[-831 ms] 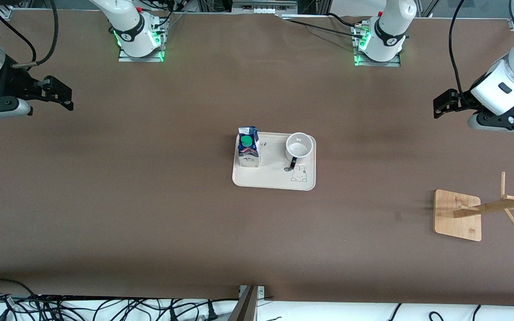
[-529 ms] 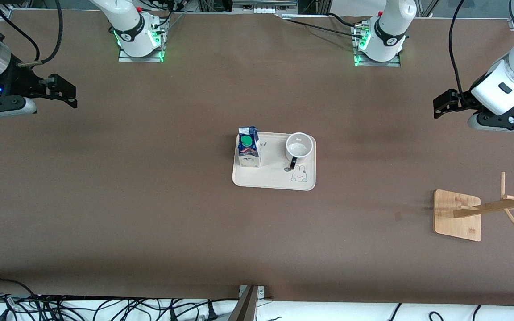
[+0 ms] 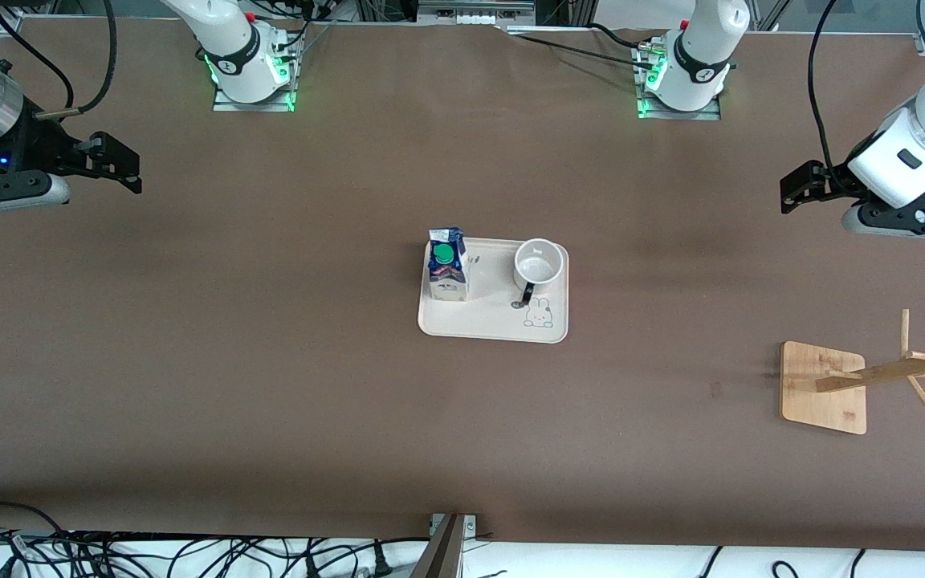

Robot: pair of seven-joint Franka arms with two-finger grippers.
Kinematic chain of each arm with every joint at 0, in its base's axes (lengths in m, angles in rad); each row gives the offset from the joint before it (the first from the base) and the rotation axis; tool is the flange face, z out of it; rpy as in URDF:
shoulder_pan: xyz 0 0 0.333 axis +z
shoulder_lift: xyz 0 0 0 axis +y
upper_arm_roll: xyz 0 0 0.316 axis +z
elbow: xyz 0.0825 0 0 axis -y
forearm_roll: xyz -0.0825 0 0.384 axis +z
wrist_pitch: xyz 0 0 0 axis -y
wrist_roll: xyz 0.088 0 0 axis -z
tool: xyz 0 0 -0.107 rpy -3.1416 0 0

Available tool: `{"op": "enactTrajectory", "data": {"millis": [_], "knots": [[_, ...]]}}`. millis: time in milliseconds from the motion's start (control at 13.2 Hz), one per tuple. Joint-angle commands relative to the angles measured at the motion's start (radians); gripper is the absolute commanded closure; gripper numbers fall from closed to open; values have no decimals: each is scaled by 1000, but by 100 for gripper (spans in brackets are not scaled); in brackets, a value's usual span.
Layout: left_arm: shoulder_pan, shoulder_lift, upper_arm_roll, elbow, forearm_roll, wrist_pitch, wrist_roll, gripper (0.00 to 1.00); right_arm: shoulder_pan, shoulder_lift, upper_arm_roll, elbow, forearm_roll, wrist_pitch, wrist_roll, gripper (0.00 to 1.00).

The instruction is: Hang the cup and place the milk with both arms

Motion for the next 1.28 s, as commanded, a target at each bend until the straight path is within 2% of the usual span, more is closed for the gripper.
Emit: {"op": "enactTrajectory", "data": {"millis": [0, 227, 453, 831, 1209], "knots": [[7, 19, -3, 40, -3, -16, 6, 0, 11, 12, 2, 15, 9, -16, -11, 0], [9, 27, -3, 56, -2, -22, 12, 0, 65, 47, 2, 15, 35, -3, 1, 0], [9, 34, -5, 82, 50, -19, 36, 0, 148, 115, 2, 15, 88, 89, 79, 0], [7, 54, -9, 114, 54, -22, 86, 0, 307, 213, 2, 16, 88, 249, 398, 0], [29, 56, -3, 112, 44, -25, 111, 0, 468, 353, 2, 110, 86, 347, 688, 0]]}}
